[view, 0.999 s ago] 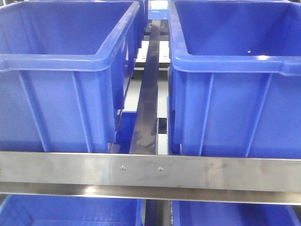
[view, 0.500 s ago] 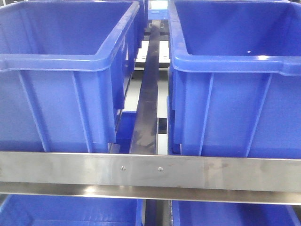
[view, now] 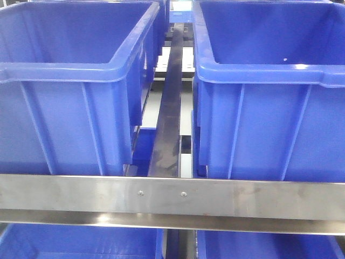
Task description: Sort and place red and blue blocks on shelf
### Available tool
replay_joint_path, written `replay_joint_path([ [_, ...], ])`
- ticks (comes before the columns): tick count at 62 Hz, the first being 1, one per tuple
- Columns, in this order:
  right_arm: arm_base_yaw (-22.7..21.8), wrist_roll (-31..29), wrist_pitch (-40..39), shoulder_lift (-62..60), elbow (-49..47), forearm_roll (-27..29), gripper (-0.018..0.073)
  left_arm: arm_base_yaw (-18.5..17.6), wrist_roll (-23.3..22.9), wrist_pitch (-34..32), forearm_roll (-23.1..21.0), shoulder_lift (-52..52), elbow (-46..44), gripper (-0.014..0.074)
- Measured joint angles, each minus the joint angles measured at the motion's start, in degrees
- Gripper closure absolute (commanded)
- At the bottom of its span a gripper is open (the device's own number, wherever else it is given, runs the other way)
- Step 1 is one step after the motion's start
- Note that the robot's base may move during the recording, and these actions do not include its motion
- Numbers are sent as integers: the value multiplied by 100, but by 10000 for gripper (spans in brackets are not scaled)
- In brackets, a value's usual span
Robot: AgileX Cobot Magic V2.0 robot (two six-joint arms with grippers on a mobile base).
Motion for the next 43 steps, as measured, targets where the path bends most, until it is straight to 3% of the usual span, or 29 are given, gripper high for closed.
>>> replay_joint_path([
  [43, -9, 0, 26, -25, 14, 149, 511, 0, 0, 0, 0, 0, 0, 461],
])
